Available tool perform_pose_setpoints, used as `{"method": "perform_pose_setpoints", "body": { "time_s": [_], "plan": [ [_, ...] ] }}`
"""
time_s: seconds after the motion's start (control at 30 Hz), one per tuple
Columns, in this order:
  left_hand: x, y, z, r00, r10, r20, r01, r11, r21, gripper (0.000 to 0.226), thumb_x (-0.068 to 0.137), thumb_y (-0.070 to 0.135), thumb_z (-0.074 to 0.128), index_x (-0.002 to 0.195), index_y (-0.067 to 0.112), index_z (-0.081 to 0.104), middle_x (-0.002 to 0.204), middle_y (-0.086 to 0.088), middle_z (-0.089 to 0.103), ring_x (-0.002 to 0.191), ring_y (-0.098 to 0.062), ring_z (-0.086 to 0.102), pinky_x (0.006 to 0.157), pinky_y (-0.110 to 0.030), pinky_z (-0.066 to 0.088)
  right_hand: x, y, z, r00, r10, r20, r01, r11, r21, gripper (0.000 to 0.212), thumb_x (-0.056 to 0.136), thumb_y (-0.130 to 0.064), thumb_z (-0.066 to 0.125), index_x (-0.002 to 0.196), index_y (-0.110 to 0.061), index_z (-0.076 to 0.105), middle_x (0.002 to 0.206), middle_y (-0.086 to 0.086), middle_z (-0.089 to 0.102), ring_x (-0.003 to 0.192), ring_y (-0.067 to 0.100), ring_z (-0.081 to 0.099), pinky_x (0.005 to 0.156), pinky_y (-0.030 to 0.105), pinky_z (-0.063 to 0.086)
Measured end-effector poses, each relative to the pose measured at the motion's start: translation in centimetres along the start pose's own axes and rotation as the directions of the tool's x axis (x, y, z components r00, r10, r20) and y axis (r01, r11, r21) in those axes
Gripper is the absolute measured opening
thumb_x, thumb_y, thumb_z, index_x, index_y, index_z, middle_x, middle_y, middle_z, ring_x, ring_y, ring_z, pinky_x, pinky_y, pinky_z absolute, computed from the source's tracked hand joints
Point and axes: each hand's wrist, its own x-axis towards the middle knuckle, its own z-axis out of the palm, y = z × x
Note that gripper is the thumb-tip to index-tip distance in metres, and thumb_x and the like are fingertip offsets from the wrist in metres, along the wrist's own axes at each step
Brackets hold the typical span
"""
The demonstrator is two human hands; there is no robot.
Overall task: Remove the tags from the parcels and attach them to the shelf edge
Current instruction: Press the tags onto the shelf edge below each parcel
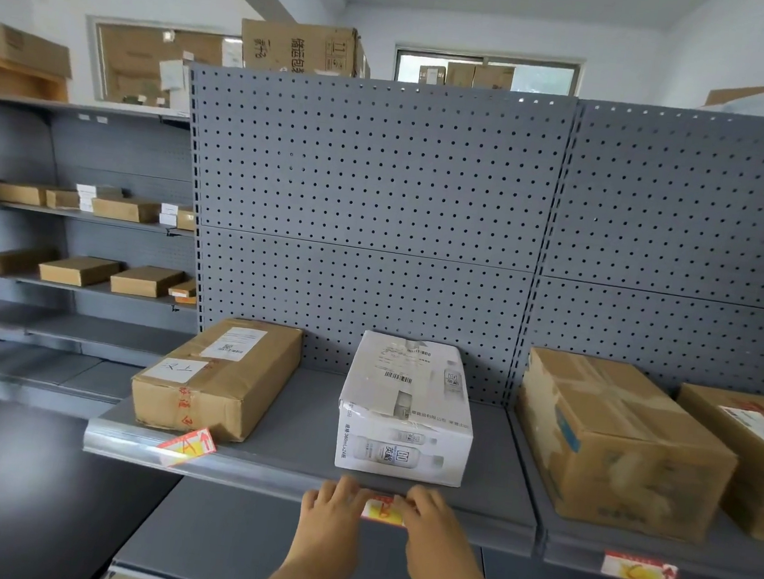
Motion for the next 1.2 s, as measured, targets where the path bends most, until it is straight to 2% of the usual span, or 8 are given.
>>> {"method": "perform_pose_setpoints", "body": {
  "time_s": [0.1, 0.2, 0.27, 0.63, 0.77, 0.87, 0.93, 1.2],
  "plan": [
    [-0.3, 0.1, 0.0, 1.0, 0.003, -0.001, -0.003, 1.0, -0.012, 0.068, 0.082, 0.002, 0.049, 0.141, 0.033, 0.036, 0.142, 0.006, 0.033, 0.13, -0.019, 0.035, 0.106, -0.029, 0.023, 0.1, 0.3, 0.0, 1.0, 0.022, -0.001, -0.022, 0.999, -0.025, 0.06, 0.068, 0.005, 0.063, 0.125, -0.014, 0.058, 0.113, 0.001, 0.054, 0.102, 0.023, 0.053, 0.076, 0.031, 0.048],
    [-1.0, -0.3, -0.2, 1.0, -0.018, -0.001, 0.018, 0.997, -0.077, 0.068, 0.08, 0.005, 0.047, 0.141, 0.034, 0.037, 0.142, 0.008, 0.034, 0.131, -0.015, 0.036, 0.107, -0.027, 0.023, 0.0, 0.0, 0.7, 0.998, 0.058, 0.028, -0.055, 0.993, -0.1, 0.07, 0.023, -0.011, 0.083, 0.092, -0.018, 0.073, 0.085, -0.004, 0.058, 0.072, 0.016, 0.055, 0.056, 0.025, 0.051],
    [-1.7, -1.3, -0.5, 0.998, -0.056, -0.02, 0.054, 0.994, -0.097, 0.067, 0.082, 0.009, 0.046, 0.142, 0.035, 0.035, 0.143, 0.009, 0.034, 0.133, -0.012, 0.036, 0.107, -0.025, 0.023, 0.0, -0.8, 1.0, 0.999, 0.053, -0.008, -0.054, 0.991, -0.124, 0.063, 0.018, -0.01, 0.083, 0.079, -0.018, 0.071, 0.081, -0.002, 0.057, 0.069, 0.018, 0.055, 0.056, 0.027, 0.052],
    [-6.1, -13.5, -4.2, 0.945, -0.326, -0.038, 0.326, 0.945, 0.009, 0.058, 0.089, 0.017, 0.044, 0.145, 0.027, 0.032, 0.143, 0.004, 0.037, 0.133, -0.018, 0.037, 0.107, -0.032, 0.027, 4.3, -12.9, 5.1, 0.965, -0.256, -0.047, 0.253, 0.965, -0.064, 0.042, 0.034, -0.006, 0.078, 0.072, -0.021, 0.065, 0.078, -0.003, 0.058, 0.067, 0.018, 0.058, 0.054, 0.027, 0.051],
    [-5.5, -18.6, -5.4, 0.94, -0.337, -0.049, 0.337, 0.941, -0.005, 0.056, 0.09, 0.015, 0.044, 0.143, 0.026, 0.034, 0.144, 0.005, 0.036, 0.134, -0.018, 0.036, 0.108, -0.032, 0.027, 7.6, -18.0, 5.6, 0.986, -0.164, -0.011, 0.164, 0.986, 0.001, 0.04, 0.038, -0.004, 0.079, 0.072, -0.02, 0.066, 0.078, -0.002, 0.06, 0.066, 0.019, 0.061, 0.047, 0.029, 0.047],
    [-4.9, -22.3, -5.9, 0.951, -0.308, -0.017, 0.308, 0.951, 0.004, 0.053, 0.089, 0.015, 0.045, 0.14, 0.025, 0.035, 0.141, 0.004, 0.037, 0.131, -0.018, 0.037, 0.107, -0.031, 0.028, 10.1, -21.0, 5.9, 0.996, -0.084, 0.034, 0.079, 0.99, 0.113, 0.04, 0.082, 0.001, 0.05, 0.118, -0.016, 0.057, 0.119, 0.004, 0.052, 0.109, 0.026, 0.054, 0.076, 0.04, 0.049],
    [-4.3, -24.1, -6.1, 0.96, -0.28, 0.0, 0.28, 0.96, 0.007, 0.054, 0.087, 0.013, 0.046, 0.139, 0.025, 0.037, 0.14, 0.004, 0.037, 0.13, -0.018, 0.038, 0.106, -0.03, 0.028, 11.6, -22.1, 5.7, 0.997, -0.064, 0.038, 0.058, 0.99, 0.128, 0.047, 0.089, 0.001, 0.038, 0.13, -0.022, 0.046, 0.126, 0.002, 0.044, 0.116, 0.024, 0.047, 0.083, 0.04, 0.047],
    [-2.3, -29.4, -6.4, 0.983, -0.17, 0.066, 0.173, 0.984, -0.047, 0.063, 0.084, 0.01, 0.044, 0.143, 0.028, 0.033, 0.143, 0.004, 0.035, 0.134, -0.019, 0.033, 0.109, -0.031, 0.025, 16.5, -26.0, 5.4, 0.994, 0.053, 0.091, -0.06, 0.995, 0.077, 0.038, 0.095, -0.007, 0.038, 0.128, -0.019, 0.052, 0.126, 0.004, 0.043, 0.114, 0.022, 0.048, 0.085, 0.033, 0.044]
  ]
}}
